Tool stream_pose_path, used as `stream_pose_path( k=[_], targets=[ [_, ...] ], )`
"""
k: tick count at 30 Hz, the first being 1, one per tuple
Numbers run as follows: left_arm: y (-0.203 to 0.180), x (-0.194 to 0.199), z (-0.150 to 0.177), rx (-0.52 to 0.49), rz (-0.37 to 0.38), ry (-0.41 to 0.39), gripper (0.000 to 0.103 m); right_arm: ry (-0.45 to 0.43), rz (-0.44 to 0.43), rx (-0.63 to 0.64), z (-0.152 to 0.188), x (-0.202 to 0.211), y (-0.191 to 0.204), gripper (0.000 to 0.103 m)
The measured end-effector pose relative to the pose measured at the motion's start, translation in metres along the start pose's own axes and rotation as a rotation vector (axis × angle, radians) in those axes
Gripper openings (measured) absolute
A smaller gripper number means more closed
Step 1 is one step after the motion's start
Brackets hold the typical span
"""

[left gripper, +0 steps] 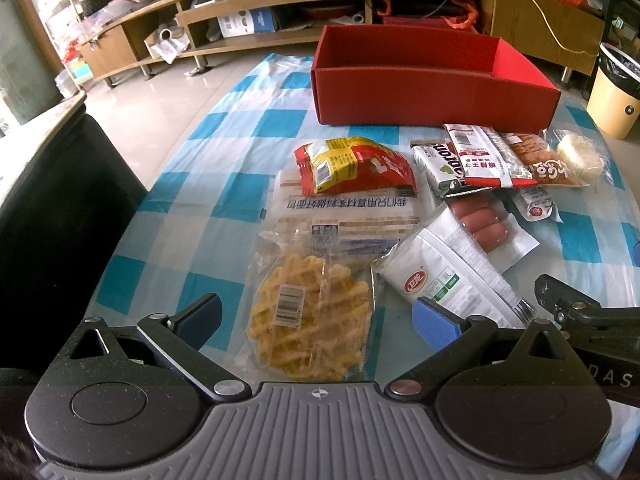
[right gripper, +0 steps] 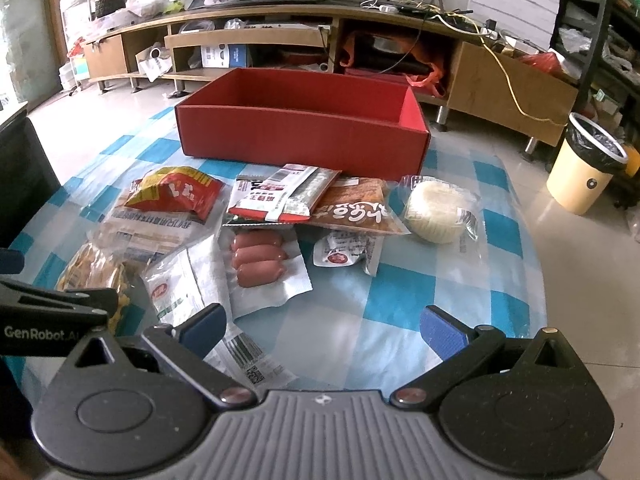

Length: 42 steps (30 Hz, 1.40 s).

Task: Organize snacks
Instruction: 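Move the left tool toward the waffle pack while the right tool approaches the white sachet, then close the right tool on the white sachet while the left tool nears the waffle pack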

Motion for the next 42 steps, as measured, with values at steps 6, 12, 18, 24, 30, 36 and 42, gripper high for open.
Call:
stream_pose_path(
  k=[6, 12, 18, 24, 30, 36, 42],
  targets=[
    [0.002, 0.000, 0.000, 0.002, 0.004, 0.006, 0.102, 0.006, -0.006, 0.002, 0.000, -0.001, 0.001, 0.102],
    [0.004, -0.002, 0.000, 0.015, 0.026, 0.024, 0.102, 0.017, -0.011, 0.010, -0.001, -0.001, 0.002, 0.102],
    [0.020, -0.003, -0.003, 0.083, 0.077, 0.051, 0.103, 0.013, -0.019, 0.061, -0.004, -0.001, 0.006, 0.102],
    [0.035, -0.003, -0.005, 0.143, 0.093, 0.063, 0.103, 0.026, -0.030, 0.158, -0.001, -0.008, 0.021, 0.102],
    [0.043, -0.010, -0.004, 0.175, 0.110, 0.097, 0.103, 0.041, -0.098, 0.266, 0.000, -0.015, 0.051, 0.101],
    [0.047, -0.015, 0.000, 0.170, 0.085, 0.121, 0.103, 0.024, -0.141, 0.427, -0.002, -0.027, 0.083, 0.092],
    [0.053, -0.021, 0.004, 0.187, 0.072, 0.147, 0.103, 0.137, -0.202, 0.363, -0.003, -0.049, 0.084, 0.084]
  ],
)
Point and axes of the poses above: each gripper's, at about its wrist camera, not at the fingertips, and x roughly against the way its jaws point, y to its left, z to its underside, the point moved 2 cm from there along -x, roughly the way its jaws point, and after that the axes turned 10 degrees about z, right-handed, at the moved point
